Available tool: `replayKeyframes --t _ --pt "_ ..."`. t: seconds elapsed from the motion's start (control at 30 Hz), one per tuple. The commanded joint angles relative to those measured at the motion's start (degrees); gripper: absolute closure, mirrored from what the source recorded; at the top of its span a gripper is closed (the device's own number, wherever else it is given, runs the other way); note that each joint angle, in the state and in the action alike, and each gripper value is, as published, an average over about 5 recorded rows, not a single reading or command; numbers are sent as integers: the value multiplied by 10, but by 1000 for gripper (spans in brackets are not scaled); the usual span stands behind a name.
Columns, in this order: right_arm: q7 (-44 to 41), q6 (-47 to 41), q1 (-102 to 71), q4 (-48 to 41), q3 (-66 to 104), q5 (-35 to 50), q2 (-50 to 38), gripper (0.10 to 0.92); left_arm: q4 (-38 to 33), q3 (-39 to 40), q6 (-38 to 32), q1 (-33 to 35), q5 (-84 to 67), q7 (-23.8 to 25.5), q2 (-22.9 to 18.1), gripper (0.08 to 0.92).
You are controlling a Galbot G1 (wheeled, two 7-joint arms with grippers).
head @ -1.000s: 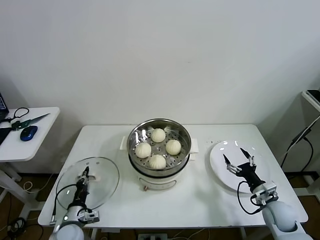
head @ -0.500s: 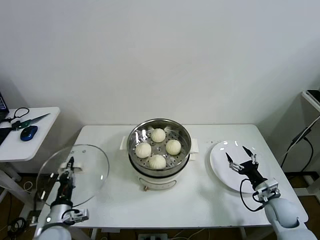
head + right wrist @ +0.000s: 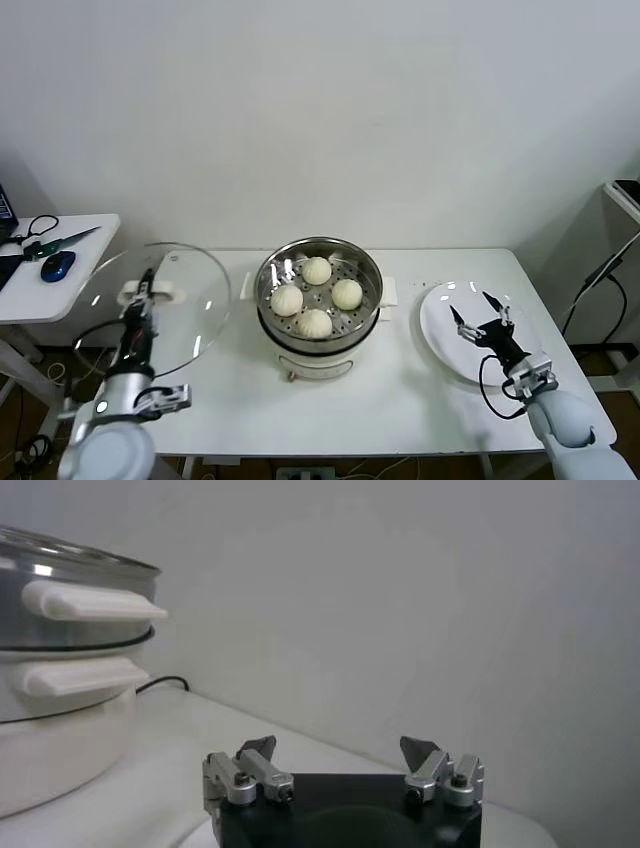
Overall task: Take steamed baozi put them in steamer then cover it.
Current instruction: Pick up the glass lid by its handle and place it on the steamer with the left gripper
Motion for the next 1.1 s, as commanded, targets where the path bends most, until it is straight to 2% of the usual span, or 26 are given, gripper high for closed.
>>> replayKeyframes --t 0.03,0.23,0.4,0.57,0.7,1.1 --pt "0 3 13 -17 -8 -16 6 203 -15 270 131 -254 122 206 -14 853" --pt "-1 7 7 -20 3 -21 7 203 50 320 131 -300 163 228 -112 853" --pt "-3 13 0 -27 18 -22 7 203 100 333 131 -312 180 224 -191 853" --pt "-6 17 -9 -28 28 -25 9 203 143 340 131 -308 179 207 -248 853" --pt "-7 19 -14 -28 33 -27 10 203 166 341 131 -303 174 191 -272 853" --pt "-12 24 -17 -33 41 -30 16 203 220 351 131 -304 154 151 -293 853"
